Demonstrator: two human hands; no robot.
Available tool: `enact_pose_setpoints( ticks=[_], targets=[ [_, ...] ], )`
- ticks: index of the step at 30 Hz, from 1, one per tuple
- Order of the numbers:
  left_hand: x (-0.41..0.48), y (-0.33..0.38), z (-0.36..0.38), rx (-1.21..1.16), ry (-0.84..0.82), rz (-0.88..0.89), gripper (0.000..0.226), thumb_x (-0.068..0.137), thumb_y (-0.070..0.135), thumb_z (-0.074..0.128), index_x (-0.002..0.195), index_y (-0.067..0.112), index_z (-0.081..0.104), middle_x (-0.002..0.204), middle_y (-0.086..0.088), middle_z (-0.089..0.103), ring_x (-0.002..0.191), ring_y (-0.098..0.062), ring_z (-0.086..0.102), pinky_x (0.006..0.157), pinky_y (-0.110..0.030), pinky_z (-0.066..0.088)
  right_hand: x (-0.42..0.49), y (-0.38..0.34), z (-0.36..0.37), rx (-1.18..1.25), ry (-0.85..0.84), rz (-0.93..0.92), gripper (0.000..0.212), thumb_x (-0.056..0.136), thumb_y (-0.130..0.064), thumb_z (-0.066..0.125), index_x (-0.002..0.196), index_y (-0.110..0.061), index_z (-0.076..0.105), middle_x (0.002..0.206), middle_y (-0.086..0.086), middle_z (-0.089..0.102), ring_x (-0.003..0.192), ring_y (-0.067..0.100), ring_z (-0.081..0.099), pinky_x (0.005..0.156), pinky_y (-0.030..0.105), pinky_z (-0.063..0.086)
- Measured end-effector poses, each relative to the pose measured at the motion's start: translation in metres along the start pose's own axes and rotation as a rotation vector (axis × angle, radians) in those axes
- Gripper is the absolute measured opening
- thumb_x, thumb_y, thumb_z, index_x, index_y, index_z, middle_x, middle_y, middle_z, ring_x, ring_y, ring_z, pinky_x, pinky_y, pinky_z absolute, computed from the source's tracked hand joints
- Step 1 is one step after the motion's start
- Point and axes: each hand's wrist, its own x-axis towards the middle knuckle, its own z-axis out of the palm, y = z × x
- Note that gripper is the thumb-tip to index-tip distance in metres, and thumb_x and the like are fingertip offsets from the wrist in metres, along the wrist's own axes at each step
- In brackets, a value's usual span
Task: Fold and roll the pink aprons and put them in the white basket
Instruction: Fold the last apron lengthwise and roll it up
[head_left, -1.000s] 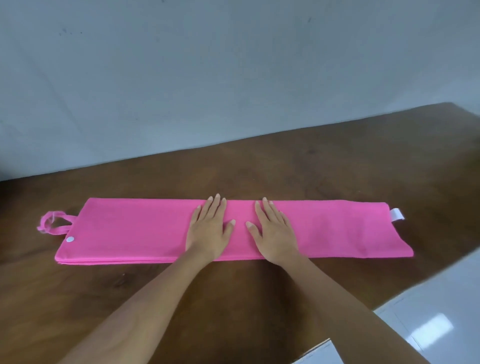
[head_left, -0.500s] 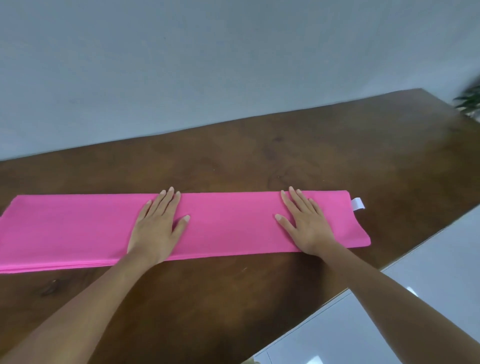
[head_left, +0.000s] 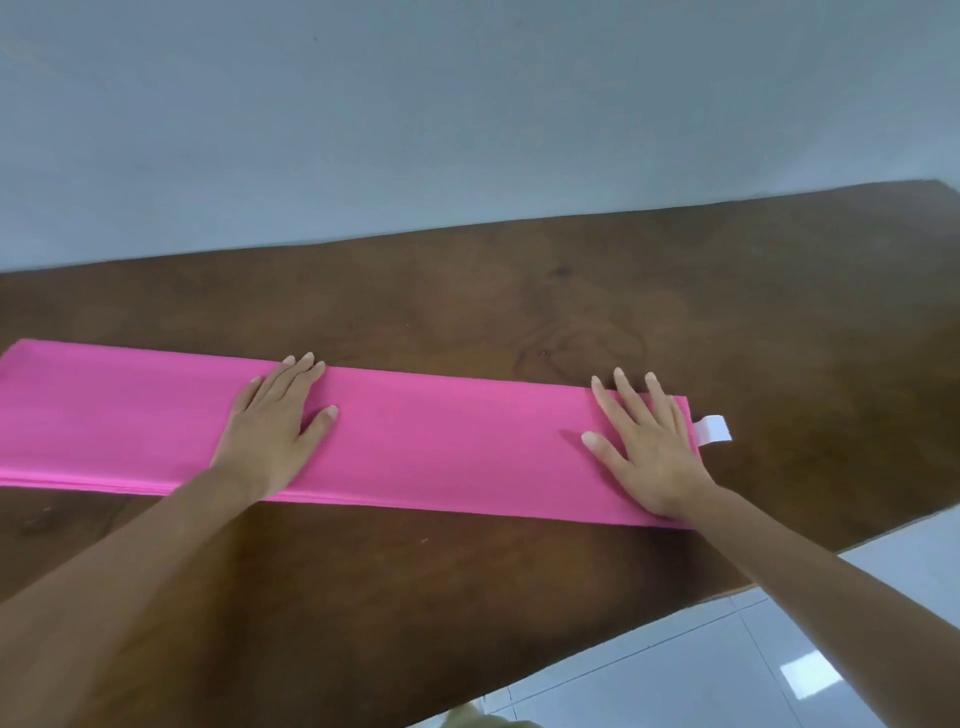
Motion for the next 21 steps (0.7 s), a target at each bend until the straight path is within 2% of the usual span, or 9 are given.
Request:
enact_pose_setpoints(
  ticks=[2, 5, 7, 10, 15, 21],
  targets=[
    [0.0, 0.026, 0.001, -0.057, 0.027, -0.082, 0.074, 0.102, 0.058, 0.034, 0.159, 0.012, 0.027, 0.168, -0.002, 0.022, 0.156, -0.016, 0.009, 0.125, -0.039, 0.003, -0.009, -0.005, -0.001, -0.045, -0.036, -0.086, 0.087, 0.08, -0.089, -0.004, 0.155, -0.046, -0.018, 0.164, -0.012, -0.024, 0.15, 0.025, -0.028, 0.123, 0.054, -0.009],
    [-0.011, 0.085, 0.006, -0.09, 0.056, 0.001, 0.08, 0.096, 0.064, 0.025, 0.159, 0.014, 0.03, 0.166, -0.003, 0.027, 0.156, -0.017, 0.012, 0.125, -0.039, 0.004, -0.019, -0.002, 0.006, -0.133, -0.078, -0.192, 0.088, 0.08, -0.091, -0.002, 0.152, -0.046, -0.025, 0.164, -0.009, -0.029, 0.149, 0.03, -0.029, 0.123, 0.058, -0.006],
    [-0.018, 0.129, 0.016, -0.093, 0.017, 0.076, 0.084, 0.094, 0.068, 0.017, 0.161, 0.018, 0.025, 0.168, -0.001, 0.021, 0.156, -0.015, 0.009, 0.126, -0.038, 0.0, -0.022, 0.007, 0.007, -0.132, -0.076, -0.22, 0.089, 0.079, -0.092, -0.002, 0.152, -0.047, -0.024, 0.164, -0.008, -0.028, 0.149, 0.031, -0.03, 0.123, 0.057, -0.005],
    [-0.023, 0.171, 0.036, -0.028, -0.018, 0.06, 0.086, 0.093, 0.073, 0.009, 0.163, 0.024, 0.013, 0.17, 0.003, 0.003, 0.157, -0.014, -0.004, 0.127, -0.039, -0.001, -0.025, 0.024, 0.002, -0.154, -0.078, -0.272, 0.089, 0.077, -0.092, -0.008, 0.152, -0.046, -0.025, 0.163, -0.007, -0.031, 0.148, 0.028, -0.033, 0.123, 0.051, -0.01],
    [-0.026, 0.176, 0.043, 0.026, 0.024, 0.017, 0.084, 0.094, 0.074, 0.004, 0.163, 0.027, 0.011, 0.17, 0.005, 0.002, 0.156, -0.012, -0.005, 0.127, -0.038, 0.0, -0.028, 0.065, -0.002, -0.165, -0.065, -0.296, 0.084, 0.088, -0.087, 0.007, 0.153, -0.045, -0.024, 0.164, -0.005, -0.029, 0.149, 0.024, -0.032, 0.124, 0.049, -0.007],
    [-0.031, 0.181, 0.044, 0.043, 0.052, -0.016, 0.083, 0.095, 0.072, 0.004, 0.163, 0.027, 0.015, 0.17, 0.006, 0.007, 0.156, -0.011, 0.001, 0.126, -0.034, 0.001, -0.023, 0.099, -0.007, -0.172, -0.048, -0.381, 0.079, 0.093, -0.081, 0.009, 0.154, -0.044, -0.023, 0.163, -0.009, -0.031, 0.148, 0.013, -0.033, 0.125, 0.043, -0.007]
  ],
)
